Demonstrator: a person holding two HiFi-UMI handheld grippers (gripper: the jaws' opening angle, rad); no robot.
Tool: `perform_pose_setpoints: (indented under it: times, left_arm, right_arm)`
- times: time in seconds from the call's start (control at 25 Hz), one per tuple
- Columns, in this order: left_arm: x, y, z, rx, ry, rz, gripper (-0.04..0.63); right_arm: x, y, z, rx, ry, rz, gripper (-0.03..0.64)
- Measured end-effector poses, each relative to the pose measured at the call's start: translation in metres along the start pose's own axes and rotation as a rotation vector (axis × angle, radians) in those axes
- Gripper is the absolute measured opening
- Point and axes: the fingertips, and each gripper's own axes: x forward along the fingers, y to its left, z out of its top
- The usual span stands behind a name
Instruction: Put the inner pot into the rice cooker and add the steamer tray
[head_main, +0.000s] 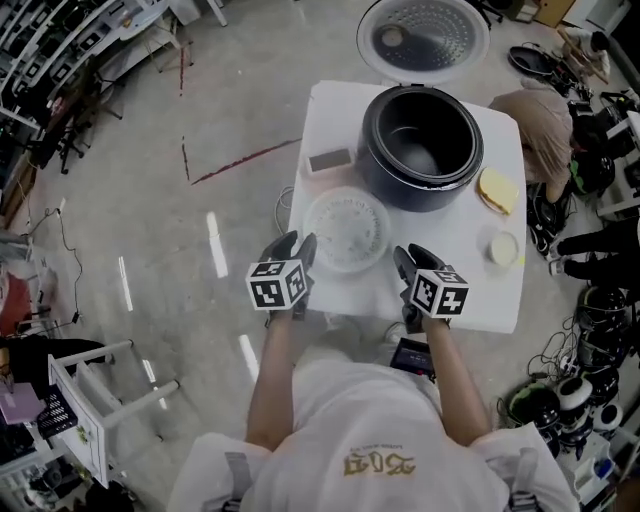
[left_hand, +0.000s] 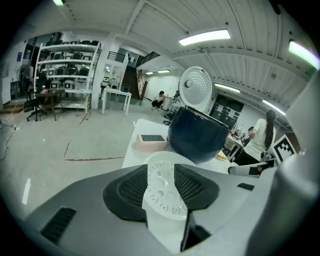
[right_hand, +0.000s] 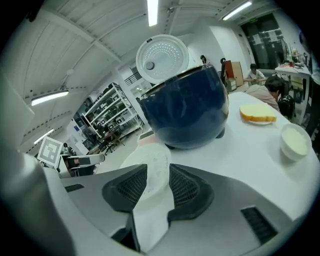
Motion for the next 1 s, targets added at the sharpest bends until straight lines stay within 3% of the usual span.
perform_pose_setpoints:
  times: [0.32, 0.68, 0.88, 1.0]
  left_arm:
    - [0.051, 0.046, -0.015, 0.037, 0.123, -0.058, 0.186]
    - [0.083, 0.049, -0.028, 0.044, 0.189, -0.141, 0.186]
    - [0.095, 0.045, -0.032, 0.063, 0.208, -0.162, 0.093]
    - [0.098, 0.044, -0.033, 0.049, 0.212, -0.169, 0.087]
  right_arm:
    - [0.052, -0.003, -0.024, 0.103, 0.049, -0.082, 0.150]
    - [0.069, -0.016, -0.041, 0.194, 0.049, -0.166, 0.136]
    - [0.077, -0.015, -0.044, 0.197, 0.047, -0.180, 0.109]
    - [0.078, -0.016, -0.044, 0.193, 0.056, -0.172, 0.086]
